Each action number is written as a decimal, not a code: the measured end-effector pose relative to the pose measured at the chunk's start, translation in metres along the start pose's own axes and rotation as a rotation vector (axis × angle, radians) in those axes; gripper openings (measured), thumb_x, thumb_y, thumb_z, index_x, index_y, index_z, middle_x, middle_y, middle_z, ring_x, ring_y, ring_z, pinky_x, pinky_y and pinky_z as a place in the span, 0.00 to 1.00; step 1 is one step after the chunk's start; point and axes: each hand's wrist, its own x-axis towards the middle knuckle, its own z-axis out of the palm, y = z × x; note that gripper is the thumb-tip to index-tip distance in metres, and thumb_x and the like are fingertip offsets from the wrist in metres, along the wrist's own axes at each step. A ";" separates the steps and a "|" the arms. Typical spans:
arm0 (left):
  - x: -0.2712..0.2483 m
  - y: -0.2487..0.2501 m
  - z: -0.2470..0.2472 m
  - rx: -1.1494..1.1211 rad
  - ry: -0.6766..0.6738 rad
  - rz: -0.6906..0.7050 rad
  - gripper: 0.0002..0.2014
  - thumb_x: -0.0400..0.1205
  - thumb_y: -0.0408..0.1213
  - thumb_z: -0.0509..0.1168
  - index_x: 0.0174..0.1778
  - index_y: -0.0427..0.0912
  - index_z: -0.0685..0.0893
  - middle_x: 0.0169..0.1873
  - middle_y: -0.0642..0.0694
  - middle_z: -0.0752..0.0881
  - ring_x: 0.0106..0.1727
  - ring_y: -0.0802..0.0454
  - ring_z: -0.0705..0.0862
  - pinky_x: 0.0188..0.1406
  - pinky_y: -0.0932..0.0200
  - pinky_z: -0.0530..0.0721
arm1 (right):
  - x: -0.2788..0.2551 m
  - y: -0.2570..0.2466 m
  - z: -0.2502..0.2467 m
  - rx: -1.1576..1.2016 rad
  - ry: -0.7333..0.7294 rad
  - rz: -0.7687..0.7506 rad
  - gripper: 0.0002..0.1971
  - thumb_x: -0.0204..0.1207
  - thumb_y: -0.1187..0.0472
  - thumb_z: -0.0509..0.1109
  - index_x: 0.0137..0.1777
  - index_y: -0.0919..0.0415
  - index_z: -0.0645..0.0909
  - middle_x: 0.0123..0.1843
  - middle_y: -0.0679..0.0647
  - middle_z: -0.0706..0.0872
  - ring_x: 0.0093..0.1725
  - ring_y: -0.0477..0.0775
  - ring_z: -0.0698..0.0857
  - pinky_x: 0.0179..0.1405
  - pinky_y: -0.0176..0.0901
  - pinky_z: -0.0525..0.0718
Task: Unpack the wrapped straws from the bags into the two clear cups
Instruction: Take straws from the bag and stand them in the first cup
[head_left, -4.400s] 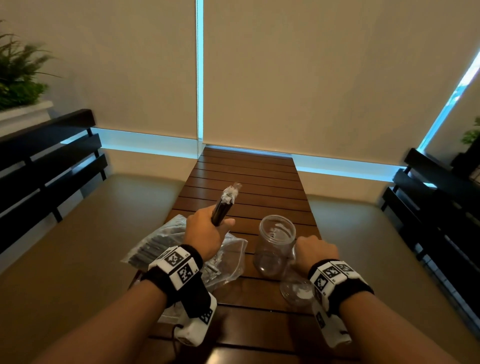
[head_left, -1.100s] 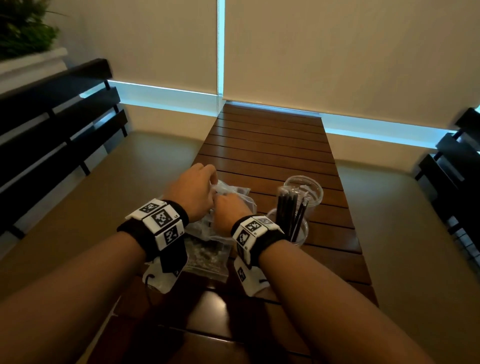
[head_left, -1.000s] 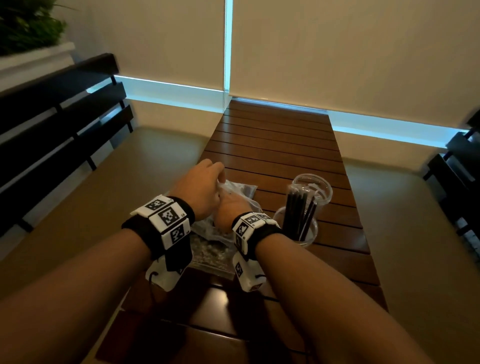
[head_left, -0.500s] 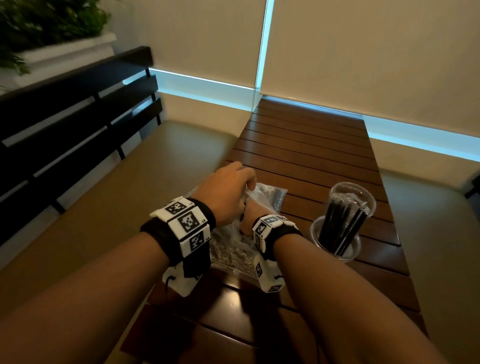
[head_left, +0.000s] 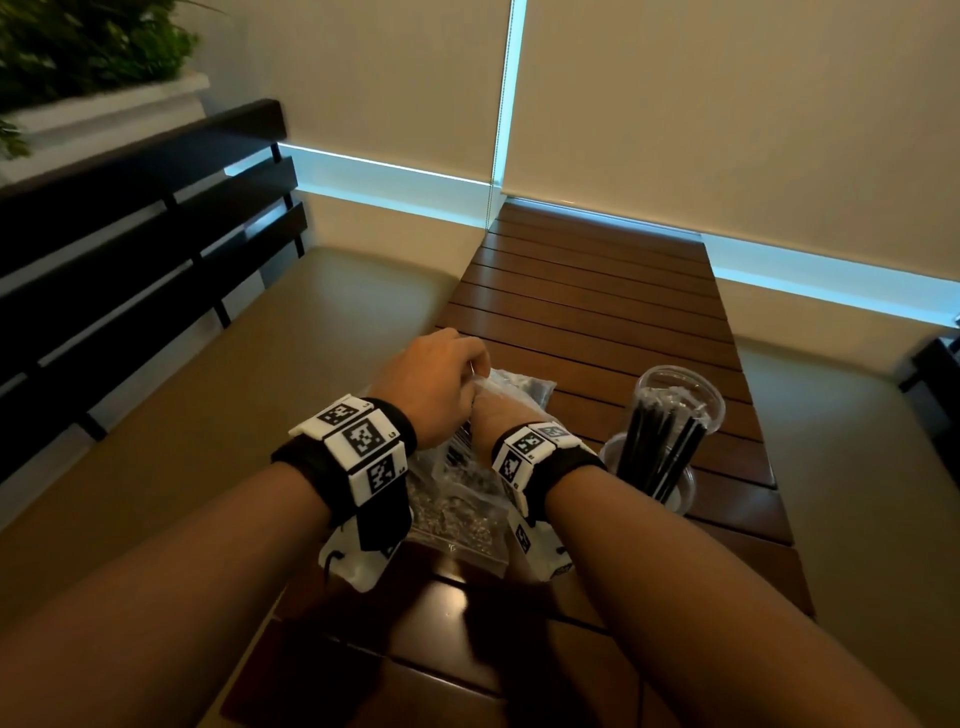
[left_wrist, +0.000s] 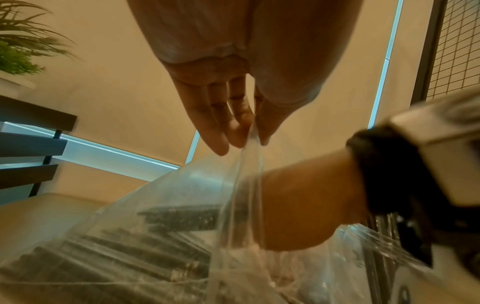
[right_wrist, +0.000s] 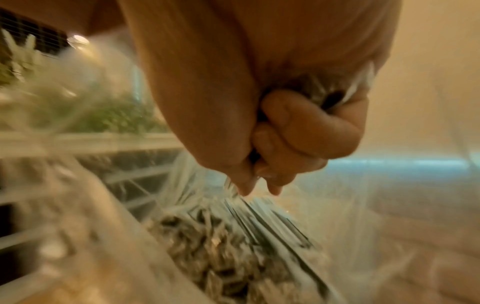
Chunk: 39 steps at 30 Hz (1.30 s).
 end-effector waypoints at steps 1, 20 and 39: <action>0.000 0.002 0.002 -0.005 0.005 -0.003 0.03 0.81 0.38 0.68 0.47 0.52 0.83 0.43 0.54 0.78 0.45 0.53 0.79 0.49 0.52 0.82 | -0.006 0.001 -0.006 -0.005 0.004 -0.007 0.10 0.84 0.69 0.61 0.62 0.70 0.78 0.61 0.63 0.81 0.67 0.58 0.77 0.69 0.51 0.73; -0.003 0.058 0.019 -0.137 -0.021 -0.324 0.19 0.73 0.33 0.66 0.61 0.44 0.82 0.56 0.45 0.86 0.54 0.45 0.83 0.53 0.54 0.82 | -0.195 0.163 -0.126 -0.150 0.365 0.250 0.12 0.75 0.43 0.70 0.45 0.51 0.80 0.41 0.52 0.82 0.41 0.57 0.83 0.41 0.46 0.81; -0.002 0.142 -0.051 -1.206 0.188 -0.136 0.17 0.78 0.55 0.70 0.36 0.46 0.77 0.16 0.56 0.74 0.26 0.55 0.80 0.56 0.45 0.85 | -0.136 0.071 -0.036 0.571 0.368 0.059 0.22 0.67 0.29 0.65 0.35 0.48 0.71 0.35 0.49 0.83 0.34 0.52 0.84 0.29 0.41 0.76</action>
